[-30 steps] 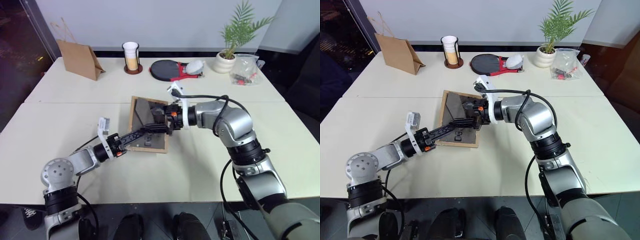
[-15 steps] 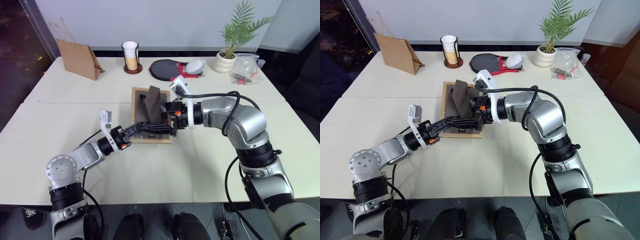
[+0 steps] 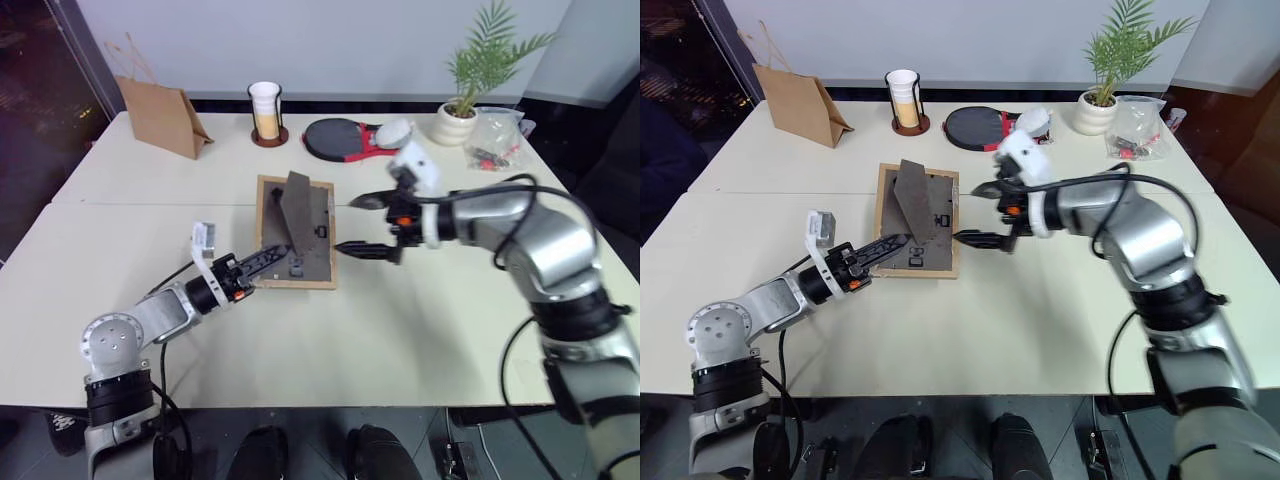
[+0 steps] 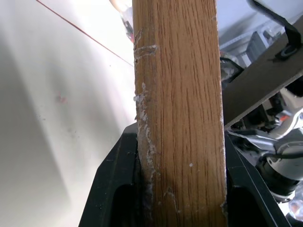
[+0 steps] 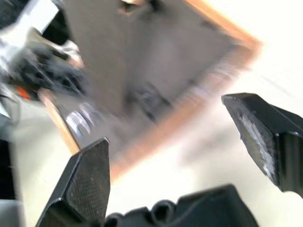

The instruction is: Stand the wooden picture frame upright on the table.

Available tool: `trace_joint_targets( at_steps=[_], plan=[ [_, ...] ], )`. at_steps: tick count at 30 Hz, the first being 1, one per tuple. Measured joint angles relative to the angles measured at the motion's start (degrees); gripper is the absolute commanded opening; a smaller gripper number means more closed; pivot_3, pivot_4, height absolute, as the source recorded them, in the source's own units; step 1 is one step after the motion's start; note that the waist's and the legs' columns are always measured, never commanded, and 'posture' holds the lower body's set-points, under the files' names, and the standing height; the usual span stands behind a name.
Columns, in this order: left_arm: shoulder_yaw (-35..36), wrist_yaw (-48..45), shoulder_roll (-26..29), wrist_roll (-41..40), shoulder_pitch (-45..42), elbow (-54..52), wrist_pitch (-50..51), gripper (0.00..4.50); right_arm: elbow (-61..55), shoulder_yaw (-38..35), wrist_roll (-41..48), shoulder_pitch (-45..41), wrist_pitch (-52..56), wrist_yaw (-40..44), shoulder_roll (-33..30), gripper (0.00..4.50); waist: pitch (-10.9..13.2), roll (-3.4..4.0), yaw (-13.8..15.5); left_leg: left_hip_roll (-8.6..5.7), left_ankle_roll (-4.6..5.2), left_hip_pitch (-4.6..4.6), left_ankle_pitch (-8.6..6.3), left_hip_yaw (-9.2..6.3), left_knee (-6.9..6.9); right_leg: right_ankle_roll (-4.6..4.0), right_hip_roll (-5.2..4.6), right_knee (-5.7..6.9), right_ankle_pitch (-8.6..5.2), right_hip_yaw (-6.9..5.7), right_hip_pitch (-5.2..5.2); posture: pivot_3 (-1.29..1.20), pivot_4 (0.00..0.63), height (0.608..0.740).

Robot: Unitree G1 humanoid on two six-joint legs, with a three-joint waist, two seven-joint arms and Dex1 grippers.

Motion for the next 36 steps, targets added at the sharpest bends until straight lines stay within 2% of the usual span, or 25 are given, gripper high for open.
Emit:
trace_joint_targets(
  at_steps=[2,5,9,13,18,22,27,30,35,36],
  plan=[
    [-0.1,0.0,0.1,-0.5,0.1,0.1,-0.1,1.07,0.2,-0.2,-5.1,1.1,-8.9,-0.2,-3.6,4.47,0.0,0.0,-0.1,0.0,0.0,0.02,0.0,0.02,0.0,0.0,0.05,0.0,0.0,0.0,0.01,0.0,0.15,0.74],
    [-0.6,0.2,0.0,-2.4,0.0,0.4,-0.1,1.07,5.4,2.9,-18.5,3.4,-30.7,-5.2,-6.3,4.47,0.0,-0.02,-0.4,0.01,0.0,0.1,0.0,0.11,0.0,0.01,0.13,0.02,0.0,0.05,0.02,0.0,0.15,0.74],
    [-1.7,2.4,-0.2,-5.6,-0.8,0.7,-0.2,1.07,19.5,9.1,-37.3,4.6,-61.9,-20.9,-4.2,4.47,0.0,-0.03,-0.5,0.01,-0.15,0.11,0.1,0.16,0.0,0.03,0.17,0.1,0.0,0.12,-0.04,0.0,0.15,0.74],
    [-2.0,6.3,-0.4,-10.8,-1.1,1.1,-1.1,1.07,30.0,13.3,-52.1,2.7,-80.0,-37.3,0.1,4.47,0.1,-0.05,-0.5,0.06,-0.69,0.07,0.41,0.15,-0.03,0.03,0.16,0.17,0.0,0.16,-0.14,0.0,0.15,0.74],
    [-2.9,10.0,0.1,-16.7,-1.2,1.1,-3.1,1.07,36.7,14.0,-64.1,-2.1,-89.1,-53.0,4.4,4.47,0.1,-0.09,-0.3,0.06,-0.76,0.07,0.45,0.14,-0.02,0.03,0.14,0.17,0.0,0.16,-0.11,0.0,0.15,0.74],
    [-4.4,10.9,0.6,-19.1,0.5,0.8,-4.1,1.07,39.3,15.0,-70.0,-5.8,-91.3,-60.0,6.8,4.47,0.1,-0.09,-0.3,0.05,-0.77,0.09,0.46,0.1,-0.02,0.03,0.14,0.17,0.0,0.14,-0.07,0.0,0.15,0.74],
    [-6.2,12.1,1.9,-21.8,3.7,-0.9,-6.1,1.07,45.6,17.9,-74.5,-8.7,-93.0,-64.0,9.7,4.47,0.1,-0.1,-0.3,0.05,-0.76,0.1,0.46,0.1,-0.02,0.02,0.12,0.17,0.0,0.14,-0.05,0.0,0.15,0.74],
    [-6.9,12.4,2.7,-23.2,4.4,-1.9,-6.9,1.07,48.5,19.6,-75.6,-9.9,-94.3,-65.0,10.6,3.6,0.1,-0.1,-0.3,0.05,-0.75,0.11,0.46,0.08,-0.01,0.02,0.12,0.17,0.0,0.14,-0.01,0.0,0.15,0.74],
    [-7.7,11.6,4.0,-25.1,6.7,-2.0,-8.7,1.07,50.9,20.7,-77.0,-11.0,-95.6,-67.9,11.3,1.16,0.1,-0.1,-0.3,0.05,-0.75,0.11,0.46,0.07,-0.02,0.02,0.12,0.17,0.0,0.14,-0.02,0.0,0.15,0.74],
    [-7.8,11.4,4.0,-25.4,6.9,-1.9,-9.0,1.07,51.0,20.8,-77.3,-11.3,-95.7,-68.2,11.3,1.08,0.1,-0.1,-0.3,0.05,-0.75,0.12,0.46,0.06,-0.02,0.02,0.12,0.17,0.0,0.14,-0.01,0.0,0.15,0.74]
  ],
)
